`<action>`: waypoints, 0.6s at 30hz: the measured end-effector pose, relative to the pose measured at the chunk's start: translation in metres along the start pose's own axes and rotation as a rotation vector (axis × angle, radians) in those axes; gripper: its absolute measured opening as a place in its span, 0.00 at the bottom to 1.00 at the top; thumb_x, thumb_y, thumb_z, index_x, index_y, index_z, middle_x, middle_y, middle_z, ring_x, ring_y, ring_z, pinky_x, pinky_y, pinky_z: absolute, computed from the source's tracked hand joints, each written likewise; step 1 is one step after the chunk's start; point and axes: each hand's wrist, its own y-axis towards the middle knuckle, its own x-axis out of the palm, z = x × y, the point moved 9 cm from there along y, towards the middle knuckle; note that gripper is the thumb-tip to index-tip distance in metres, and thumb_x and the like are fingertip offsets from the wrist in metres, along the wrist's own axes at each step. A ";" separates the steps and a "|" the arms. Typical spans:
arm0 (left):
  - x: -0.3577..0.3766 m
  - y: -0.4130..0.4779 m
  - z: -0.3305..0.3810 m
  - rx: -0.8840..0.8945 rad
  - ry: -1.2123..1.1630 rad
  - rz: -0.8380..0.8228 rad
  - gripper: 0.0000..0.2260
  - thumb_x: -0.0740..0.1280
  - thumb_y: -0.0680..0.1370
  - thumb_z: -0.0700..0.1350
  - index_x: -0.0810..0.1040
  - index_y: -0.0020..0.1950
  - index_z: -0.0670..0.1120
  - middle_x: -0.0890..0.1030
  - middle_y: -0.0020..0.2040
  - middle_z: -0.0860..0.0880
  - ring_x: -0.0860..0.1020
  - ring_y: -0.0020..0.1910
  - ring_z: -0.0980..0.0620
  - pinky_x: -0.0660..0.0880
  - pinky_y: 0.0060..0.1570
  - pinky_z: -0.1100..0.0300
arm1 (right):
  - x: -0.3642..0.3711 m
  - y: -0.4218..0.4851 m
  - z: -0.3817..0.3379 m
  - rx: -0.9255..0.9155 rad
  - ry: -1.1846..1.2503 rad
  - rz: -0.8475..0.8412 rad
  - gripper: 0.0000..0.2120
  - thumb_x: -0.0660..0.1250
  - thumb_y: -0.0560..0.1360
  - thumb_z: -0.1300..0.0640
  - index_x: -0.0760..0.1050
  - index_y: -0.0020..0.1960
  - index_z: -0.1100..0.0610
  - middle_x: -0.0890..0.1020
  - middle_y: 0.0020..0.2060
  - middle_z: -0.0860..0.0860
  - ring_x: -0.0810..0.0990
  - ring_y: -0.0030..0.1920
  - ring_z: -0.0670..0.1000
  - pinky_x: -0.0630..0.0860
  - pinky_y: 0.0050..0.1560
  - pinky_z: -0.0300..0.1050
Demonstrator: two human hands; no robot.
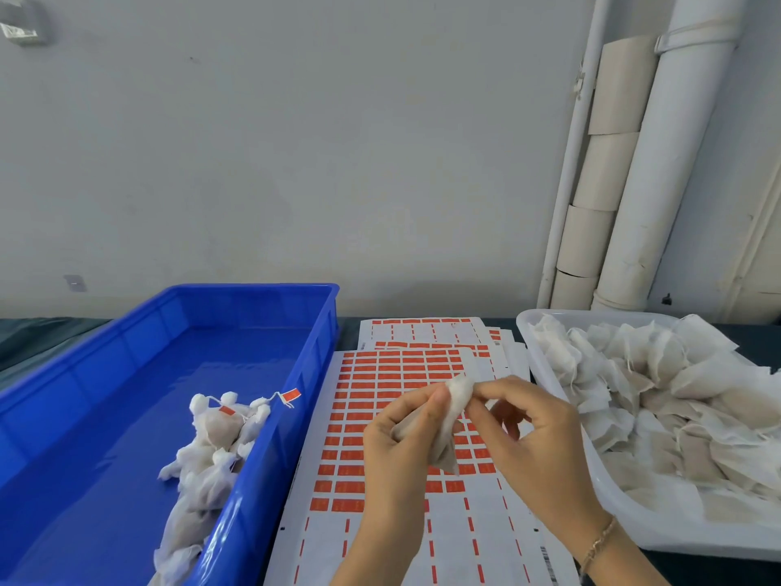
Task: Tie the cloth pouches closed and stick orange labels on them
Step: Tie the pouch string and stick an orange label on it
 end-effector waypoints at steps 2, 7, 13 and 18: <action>-0.005 0.001 -0.001 -0.010 -0.009 0.030 0.07 0.71 0.62 0.54 0.85 0.38 0.58 0.84 0.39 0.54 0.83 0.40 0.52 0.77 0.33 0.66 | 0.002 0.003 0.000 0.027 0.010 -0.039 0.05 0.69 0.69 0.49 0.78 0.44 0.43 0.82 0.41 0.39 0.80 0.44 0.42 0.76 0.39 0.28; -0.017 0.005 -0.005 -0.060 -0.029 0.041 0.13 0.71 0.62 0.53 0.85 0.43 0.50 0.85 0.41 0.53 0.84 0.39 0.53 0.78 0.32 0.64 | -0.009 0.015 0.009 0.108 0.034 -0.042 0.02 0.69 0.70 0.50 0.78 0.42 0.44 0.82 0.42 0.40 0.81 0.44 0.42 0.78 0.41 0.31; -0.006 0.004 0.003 -0.052 0.145 -0.094 0.14 0.64 0.62 0.63 0.82 0.42 0.61 0.81 0.40 0.64 0.79 0.45 0.53 0.75 0.33 0.70 | 0.005 0.034 -0.009 0.066 0.055 -0.118 0.01 0.67 0.71 0.48 0.77 0.42 0.42 0.82 0.38 0.39 0.82 0.41 0.41 0.77 0.39 0.29; -0.005 0.006 -0.001 -0.124 0.186 -0.102 0.20 0.59 0.68 0.65 0.73 0.49 0.51 0.80 0.50 0.51 0.79 0.48 0.52 0.78 0.49 0.60 | 0.014 0.041 -0.023 -0.028 0.007 -0.133 0.06 0.70 0.73 0.56 0.77 0.43 0.45 0.80 0.37 0.36 0.80 0.43 0.36 0.74 0.39 0.25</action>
